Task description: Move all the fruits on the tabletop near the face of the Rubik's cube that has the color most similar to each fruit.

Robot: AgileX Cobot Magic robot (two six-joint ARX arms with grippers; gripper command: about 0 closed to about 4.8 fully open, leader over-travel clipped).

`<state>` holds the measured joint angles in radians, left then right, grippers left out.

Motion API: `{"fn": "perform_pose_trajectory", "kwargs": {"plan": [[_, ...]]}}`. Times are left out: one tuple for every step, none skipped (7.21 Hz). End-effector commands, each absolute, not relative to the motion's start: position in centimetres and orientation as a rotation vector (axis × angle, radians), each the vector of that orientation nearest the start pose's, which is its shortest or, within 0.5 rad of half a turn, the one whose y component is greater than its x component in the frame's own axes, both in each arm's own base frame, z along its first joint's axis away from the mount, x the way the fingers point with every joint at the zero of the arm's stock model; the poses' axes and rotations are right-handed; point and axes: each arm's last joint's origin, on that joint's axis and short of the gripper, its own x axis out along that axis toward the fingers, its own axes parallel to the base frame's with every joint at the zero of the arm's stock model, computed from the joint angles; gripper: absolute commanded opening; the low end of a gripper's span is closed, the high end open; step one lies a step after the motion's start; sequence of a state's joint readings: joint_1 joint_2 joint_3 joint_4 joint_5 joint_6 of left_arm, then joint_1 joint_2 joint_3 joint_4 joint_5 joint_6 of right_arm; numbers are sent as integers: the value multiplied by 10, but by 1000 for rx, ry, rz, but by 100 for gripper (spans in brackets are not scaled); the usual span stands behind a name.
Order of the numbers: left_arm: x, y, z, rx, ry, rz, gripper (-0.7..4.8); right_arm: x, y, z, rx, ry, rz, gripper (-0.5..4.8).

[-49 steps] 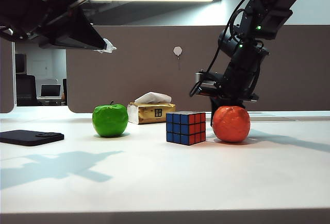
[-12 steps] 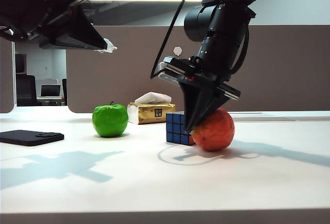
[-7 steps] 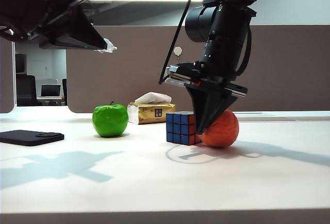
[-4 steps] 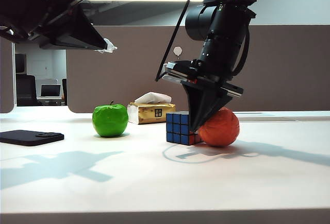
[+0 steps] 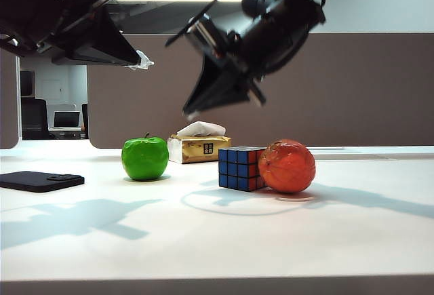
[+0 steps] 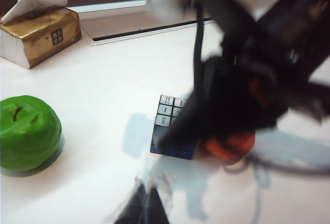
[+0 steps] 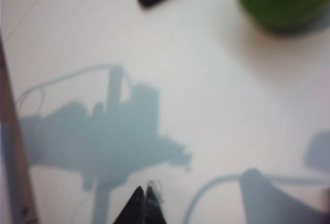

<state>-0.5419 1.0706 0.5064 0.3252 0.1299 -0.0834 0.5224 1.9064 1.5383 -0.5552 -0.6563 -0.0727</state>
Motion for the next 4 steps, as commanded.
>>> {"fn": "perform_pose_trajectory", "kwargs": {"plan": [[192,-120,235,-34,244,-660,-5,346,203,299,-268,666,665,-1],[189,-114,247,1,162,-571,-5,320,172,332,-434,679,325,-1],[175,-98,256,15,179,-548,-5,261,136,389,-389,637,280,-1],[167,-95,260,10,184,-603,-5,226,117,411,-355,614,271,-1]]}}
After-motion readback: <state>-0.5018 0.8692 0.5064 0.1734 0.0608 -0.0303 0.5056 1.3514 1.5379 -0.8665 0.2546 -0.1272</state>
